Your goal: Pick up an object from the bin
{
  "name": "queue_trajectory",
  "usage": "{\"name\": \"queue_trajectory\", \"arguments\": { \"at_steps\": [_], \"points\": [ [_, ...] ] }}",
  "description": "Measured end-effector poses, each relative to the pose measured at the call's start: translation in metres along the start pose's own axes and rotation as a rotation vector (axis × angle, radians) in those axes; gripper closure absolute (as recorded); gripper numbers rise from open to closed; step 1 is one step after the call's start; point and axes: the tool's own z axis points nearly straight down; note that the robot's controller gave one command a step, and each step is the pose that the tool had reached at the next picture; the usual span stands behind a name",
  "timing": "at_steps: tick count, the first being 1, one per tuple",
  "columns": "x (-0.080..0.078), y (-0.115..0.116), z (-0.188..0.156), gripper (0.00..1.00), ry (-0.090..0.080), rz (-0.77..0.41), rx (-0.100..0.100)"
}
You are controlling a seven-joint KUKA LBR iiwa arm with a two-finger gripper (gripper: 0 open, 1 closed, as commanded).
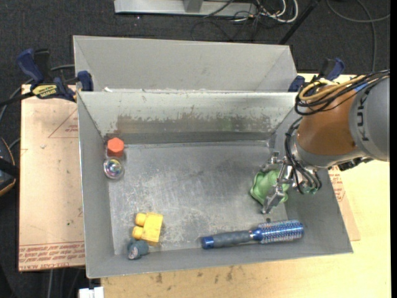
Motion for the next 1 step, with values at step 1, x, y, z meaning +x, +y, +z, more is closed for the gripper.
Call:
{"name": "queue_trajectory", "arguments": {
  "at_steps": [1],
  "points": [
    [-0.0383,-0.0197,-0.1653,1.00,0.002,-0.323,0.004]
  ]
}}
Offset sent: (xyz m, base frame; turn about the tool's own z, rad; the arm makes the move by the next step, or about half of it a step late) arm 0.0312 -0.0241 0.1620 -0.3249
